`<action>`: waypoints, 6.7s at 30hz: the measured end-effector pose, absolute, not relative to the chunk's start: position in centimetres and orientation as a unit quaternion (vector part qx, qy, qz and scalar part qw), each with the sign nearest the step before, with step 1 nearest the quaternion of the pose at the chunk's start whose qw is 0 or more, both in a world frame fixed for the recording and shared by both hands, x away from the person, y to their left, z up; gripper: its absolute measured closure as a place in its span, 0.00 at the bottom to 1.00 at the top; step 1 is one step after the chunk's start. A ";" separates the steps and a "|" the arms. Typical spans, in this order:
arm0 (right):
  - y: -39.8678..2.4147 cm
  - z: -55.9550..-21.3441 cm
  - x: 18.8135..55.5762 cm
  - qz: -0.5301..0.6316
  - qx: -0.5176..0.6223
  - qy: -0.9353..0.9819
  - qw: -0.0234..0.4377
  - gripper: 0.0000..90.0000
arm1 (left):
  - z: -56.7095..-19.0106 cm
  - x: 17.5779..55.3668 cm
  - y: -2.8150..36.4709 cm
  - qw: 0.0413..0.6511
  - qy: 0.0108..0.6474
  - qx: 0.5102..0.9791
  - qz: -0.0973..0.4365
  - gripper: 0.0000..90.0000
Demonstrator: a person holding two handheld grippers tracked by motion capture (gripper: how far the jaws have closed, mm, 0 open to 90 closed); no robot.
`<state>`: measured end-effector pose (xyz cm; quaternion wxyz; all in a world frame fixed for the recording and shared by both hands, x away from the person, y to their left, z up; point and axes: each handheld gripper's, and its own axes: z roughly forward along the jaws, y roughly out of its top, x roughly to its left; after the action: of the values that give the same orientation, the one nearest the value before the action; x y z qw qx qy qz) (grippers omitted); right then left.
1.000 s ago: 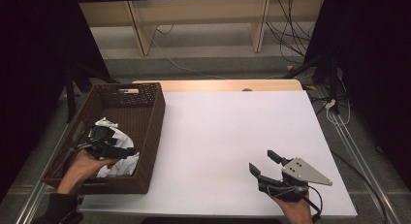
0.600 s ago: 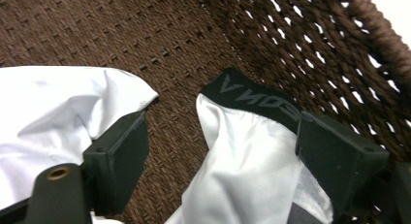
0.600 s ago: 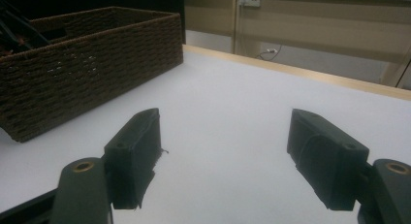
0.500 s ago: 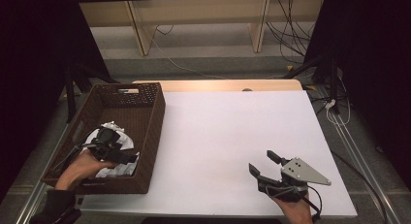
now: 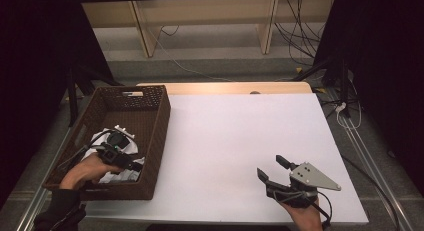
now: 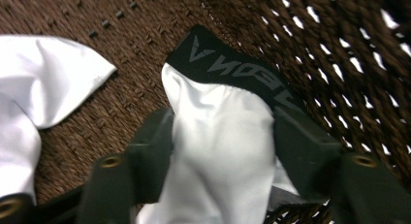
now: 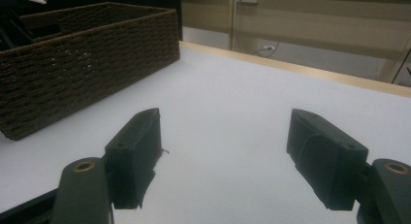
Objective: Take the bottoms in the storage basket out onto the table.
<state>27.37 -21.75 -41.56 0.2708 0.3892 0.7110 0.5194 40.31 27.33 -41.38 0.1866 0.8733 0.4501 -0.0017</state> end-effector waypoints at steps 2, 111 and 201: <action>-21.7 -41.6 27.4 0.517 0.389 0.713 0.270 0.33 | -41.6 40.5 27.1 0.173 0.455 0.874 -0.002 0.63; -21.7 -41.8 27.5 0.514 0.395 0.712 0.271 0.33 | -45.9 43.8 36.7 0.088 0.667 0.738 0.060 0.55; -21.8 -41.6 27.3 0.517 0.393 0.709 0.274 0.34 | -32.0 39.4 29.3 0.520 0.499 0.687 0.097 0.83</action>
<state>27.27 -21.75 -41.59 0.2743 0.3928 0.7092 0.5172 39.39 29.30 -31.99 0.5198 0.6865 0.4991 0.0969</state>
